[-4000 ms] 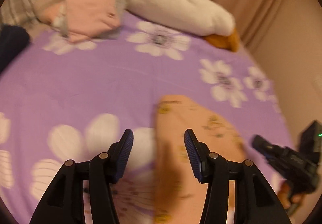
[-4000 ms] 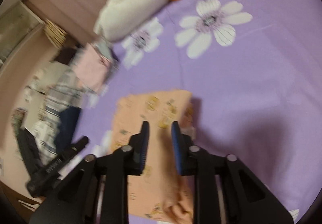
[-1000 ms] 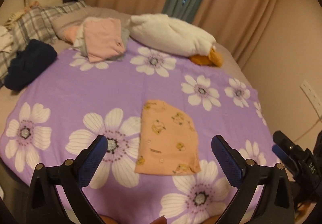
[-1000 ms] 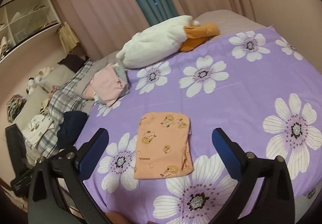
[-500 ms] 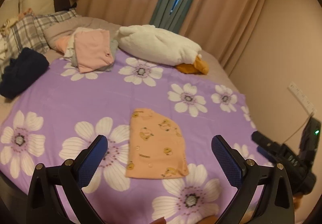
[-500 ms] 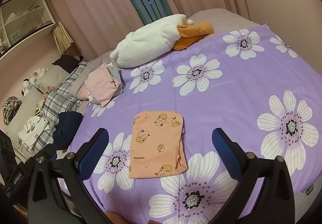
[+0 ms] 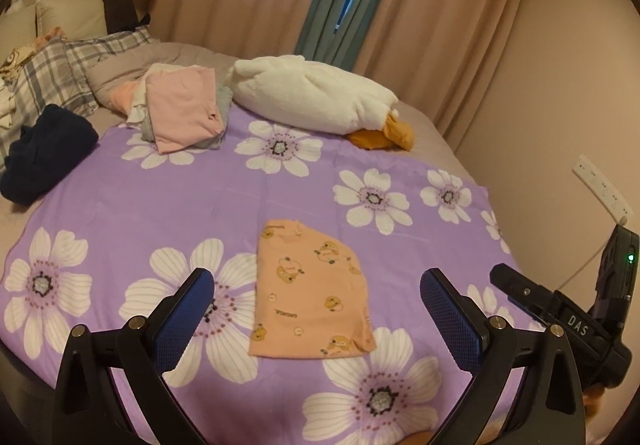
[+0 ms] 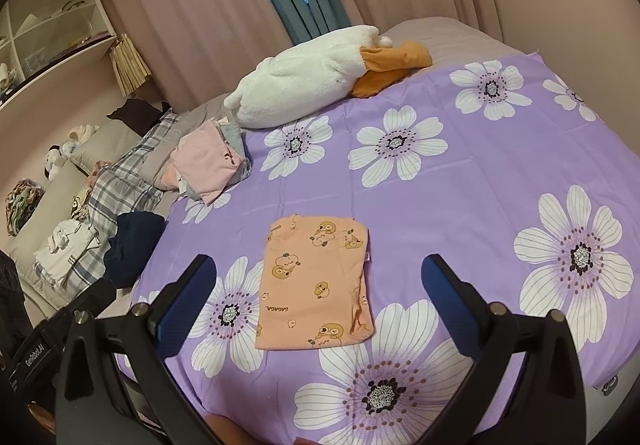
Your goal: Fold small clothes
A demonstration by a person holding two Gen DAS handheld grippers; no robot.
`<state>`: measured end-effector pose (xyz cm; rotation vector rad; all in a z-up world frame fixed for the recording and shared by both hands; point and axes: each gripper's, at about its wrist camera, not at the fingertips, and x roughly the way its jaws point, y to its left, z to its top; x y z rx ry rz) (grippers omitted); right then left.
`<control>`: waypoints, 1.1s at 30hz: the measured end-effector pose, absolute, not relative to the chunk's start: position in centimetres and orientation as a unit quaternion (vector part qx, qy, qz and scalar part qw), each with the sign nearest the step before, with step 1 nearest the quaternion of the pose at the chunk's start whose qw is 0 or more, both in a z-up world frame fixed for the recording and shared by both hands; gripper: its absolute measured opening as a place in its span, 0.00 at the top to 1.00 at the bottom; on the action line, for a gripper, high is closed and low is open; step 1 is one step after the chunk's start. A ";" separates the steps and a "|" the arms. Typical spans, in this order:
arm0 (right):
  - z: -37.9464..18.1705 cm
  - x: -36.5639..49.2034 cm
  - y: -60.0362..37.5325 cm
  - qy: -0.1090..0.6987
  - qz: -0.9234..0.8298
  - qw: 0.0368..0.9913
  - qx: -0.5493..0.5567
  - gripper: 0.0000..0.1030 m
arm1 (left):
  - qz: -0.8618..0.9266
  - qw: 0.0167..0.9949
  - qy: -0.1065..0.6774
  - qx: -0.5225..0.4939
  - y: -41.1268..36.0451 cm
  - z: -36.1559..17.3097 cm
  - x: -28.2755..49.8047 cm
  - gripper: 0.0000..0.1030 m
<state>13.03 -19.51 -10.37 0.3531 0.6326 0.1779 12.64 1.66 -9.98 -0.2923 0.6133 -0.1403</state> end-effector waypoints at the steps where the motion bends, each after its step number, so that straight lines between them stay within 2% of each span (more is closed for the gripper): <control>1: -10.4 13.0 -19.5 0.309 0.086 0.931 0.172 0.00 | -0.068 0.941 0.301 -0.143 1.7 -10.0 12.7 0.01; 33: -10.7 13.2 -18.6 0.316 0.071 0.935 0.142 0.00 | -0.045 0.947 0.293 -0.123 1.5 -9.9 12.7 0.01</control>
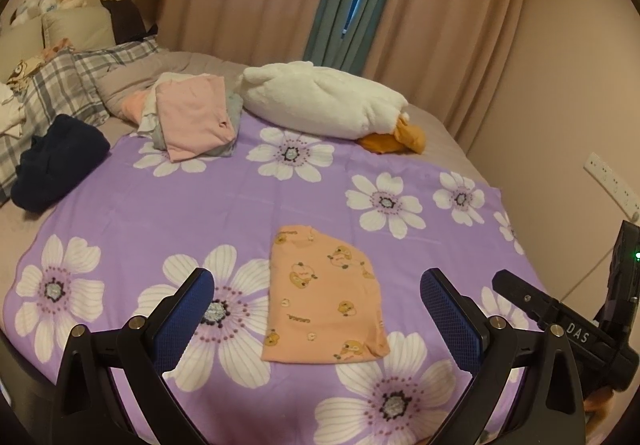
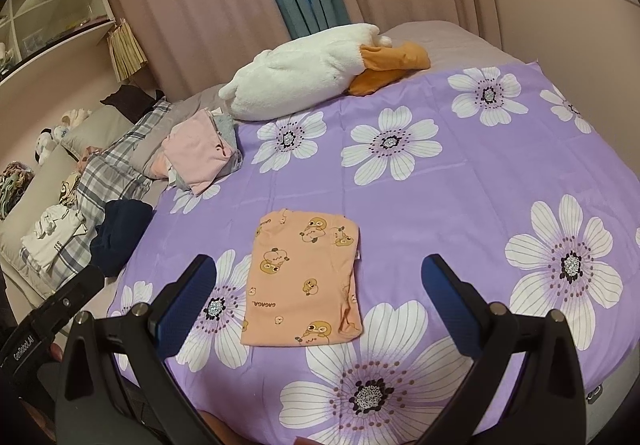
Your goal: Fold small clothes
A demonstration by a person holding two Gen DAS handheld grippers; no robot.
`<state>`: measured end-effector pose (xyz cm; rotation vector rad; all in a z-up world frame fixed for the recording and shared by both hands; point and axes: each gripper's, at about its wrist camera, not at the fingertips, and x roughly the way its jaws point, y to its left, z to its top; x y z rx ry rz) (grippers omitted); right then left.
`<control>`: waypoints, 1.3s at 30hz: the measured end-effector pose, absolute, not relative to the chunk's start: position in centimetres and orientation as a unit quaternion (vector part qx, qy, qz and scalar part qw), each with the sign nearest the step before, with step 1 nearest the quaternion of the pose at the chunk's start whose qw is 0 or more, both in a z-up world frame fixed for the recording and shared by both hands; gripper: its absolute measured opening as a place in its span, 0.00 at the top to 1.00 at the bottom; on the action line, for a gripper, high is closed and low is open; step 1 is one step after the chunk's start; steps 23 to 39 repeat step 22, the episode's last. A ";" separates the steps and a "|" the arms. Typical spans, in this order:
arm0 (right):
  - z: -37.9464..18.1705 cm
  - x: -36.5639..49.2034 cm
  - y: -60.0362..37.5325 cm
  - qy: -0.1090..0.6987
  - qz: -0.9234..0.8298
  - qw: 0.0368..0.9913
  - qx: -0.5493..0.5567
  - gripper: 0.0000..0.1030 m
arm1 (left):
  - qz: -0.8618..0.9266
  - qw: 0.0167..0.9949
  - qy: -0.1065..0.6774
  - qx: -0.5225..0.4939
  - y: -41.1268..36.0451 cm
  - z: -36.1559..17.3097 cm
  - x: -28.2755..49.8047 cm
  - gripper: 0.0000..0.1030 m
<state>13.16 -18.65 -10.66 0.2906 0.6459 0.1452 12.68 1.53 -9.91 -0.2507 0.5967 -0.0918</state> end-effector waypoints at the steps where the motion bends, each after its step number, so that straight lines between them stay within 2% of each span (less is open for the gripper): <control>1: -10.7 13.1 -18.6 0.316 0.070 0.935 0.143 0.00 | -0.043 0.948 0.291 -0.120 1.5 -9.9 12.7 0.01; 39: -10.7 13.3 -19.0 0.318 0.062 0.935 0.142 0.00 | -0.035 0.946 0.302 -0.110 -0.2 -10.0 12.1 0.01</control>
